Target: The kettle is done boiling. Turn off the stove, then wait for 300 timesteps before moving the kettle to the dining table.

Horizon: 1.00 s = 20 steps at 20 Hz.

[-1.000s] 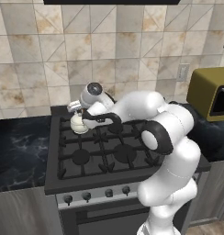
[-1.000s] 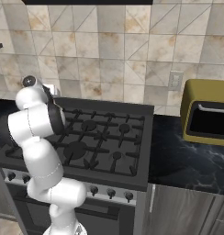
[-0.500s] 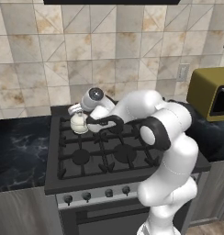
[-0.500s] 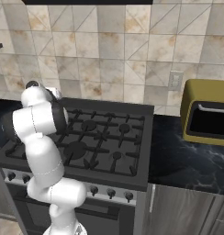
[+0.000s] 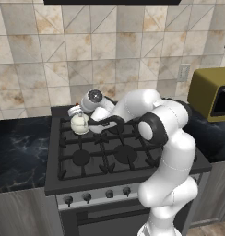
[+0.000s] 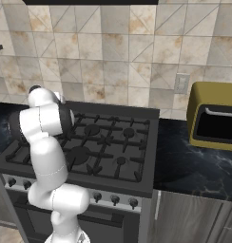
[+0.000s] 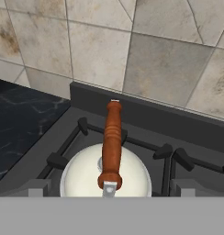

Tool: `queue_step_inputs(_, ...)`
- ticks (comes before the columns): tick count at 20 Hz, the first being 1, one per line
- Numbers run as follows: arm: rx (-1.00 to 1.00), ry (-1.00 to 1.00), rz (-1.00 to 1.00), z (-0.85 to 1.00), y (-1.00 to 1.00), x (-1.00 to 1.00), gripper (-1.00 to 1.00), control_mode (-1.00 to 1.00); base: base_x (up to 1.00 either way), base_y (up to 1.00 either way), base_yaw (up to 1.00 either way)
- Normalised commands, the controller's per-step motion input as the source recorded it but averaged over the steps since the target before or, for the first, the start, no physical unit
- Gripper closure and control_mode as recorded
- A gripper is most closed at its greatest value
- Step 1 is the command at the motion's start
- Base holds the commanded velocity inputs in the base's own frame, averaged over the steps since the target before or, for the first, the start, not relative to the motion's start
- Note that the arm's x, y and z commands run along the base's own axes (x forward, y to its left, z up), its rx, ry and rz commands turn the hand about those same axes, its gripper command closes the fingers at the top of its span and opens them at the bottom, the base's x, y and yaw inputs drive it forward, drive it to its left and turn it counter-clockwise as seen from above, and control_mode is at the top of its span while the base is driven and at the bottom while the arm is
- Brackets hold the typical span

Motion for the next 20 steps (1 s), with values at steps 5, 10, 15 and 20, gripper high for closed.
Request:
queue_step_inputs(5,0.00,0.00,0.00,-0.11,0.06,0.14,-1.00,-1.00,0.00,0.00,0.00)
queue_step_inputs(10,0.00,0.00,0.00,-0.12,0.08,0.11,-1.00,-1.00,0.00,0.00,0.00)
queue_step_inputs(15,0.00,0.00,0.00,-0.11,0.03,0.08,-1.00,-1.00,0.00,0.00,0.00)
queue_step_inputs(20,0.00,0.00,0.00,-0.11,0.02,0.05,1.00,-1.00,0.00,0.00,0.00)
